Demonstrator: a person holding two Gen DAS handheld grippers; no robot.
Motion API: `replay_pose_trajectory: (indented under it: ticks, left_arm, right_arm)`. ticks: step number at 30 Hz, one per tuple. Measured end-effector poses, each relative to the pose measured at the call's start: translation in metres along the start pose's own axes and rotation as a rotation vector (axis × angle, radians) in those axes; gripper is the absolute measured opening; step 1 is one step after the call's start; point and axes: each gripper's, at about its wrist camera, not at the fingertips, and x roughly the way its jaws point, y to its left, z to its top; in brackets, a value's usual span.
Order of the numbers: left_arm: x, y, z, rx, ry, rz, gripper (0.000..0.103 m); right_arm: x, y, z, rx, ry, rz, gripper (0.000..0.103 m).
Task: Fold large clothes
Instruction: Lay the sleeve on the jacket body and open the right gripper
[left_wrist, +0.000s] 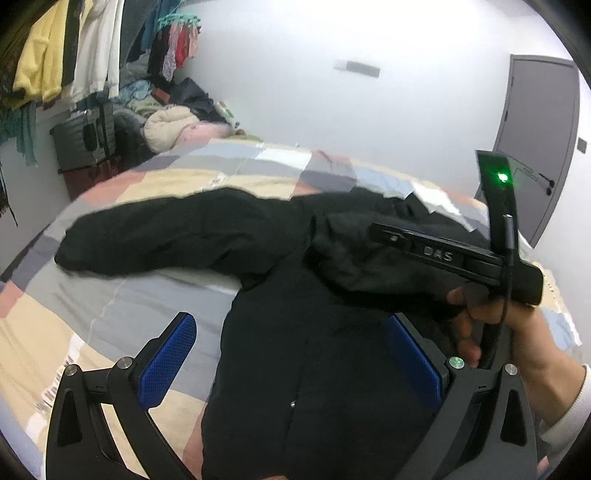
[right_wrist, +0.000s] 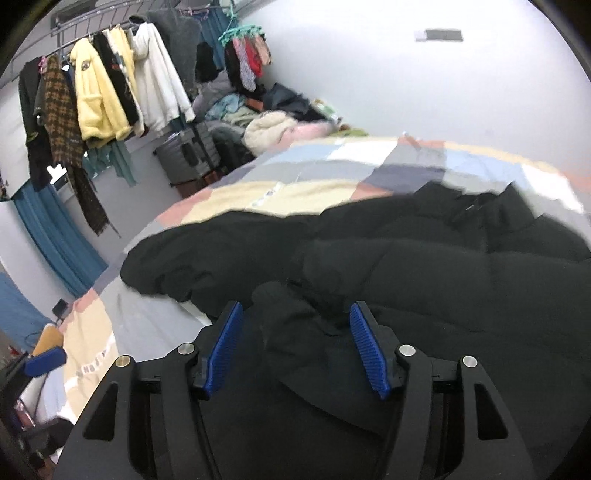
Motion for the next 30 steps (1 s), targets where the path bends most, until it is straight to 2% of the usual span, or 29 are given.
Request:
replay_pose_trajectory:
  ticks: [9,15,21,30]
  left_arm:
    - [-0.066,-0.033,0.015,0.049,-0.051,-0.027,0.103]
    - [-0.107,-0.057,0.017,0.084,-0.096,-0.031,0.103]
    - [-0.143,-0.075,0.015,0.106,-0.133,-0.048,0.103]
    - [-0.168,-0.099,0.000,0.132,-0.160,-0.083,0.103]
  right_arm:
    - [-0.106,0.006,0.015,-0.006,-0.124,-0.098,0.059]
    - [-0.163,0.012,0.009,-0.014,-0.179,-0.142,0.059]
    - [-0.210,0.013,-0.007,-0.004,-0.222,-0.201,0.059]
    - [-0.261,0.015,-0.049,0.003,-0.264,-0.288,0.059]
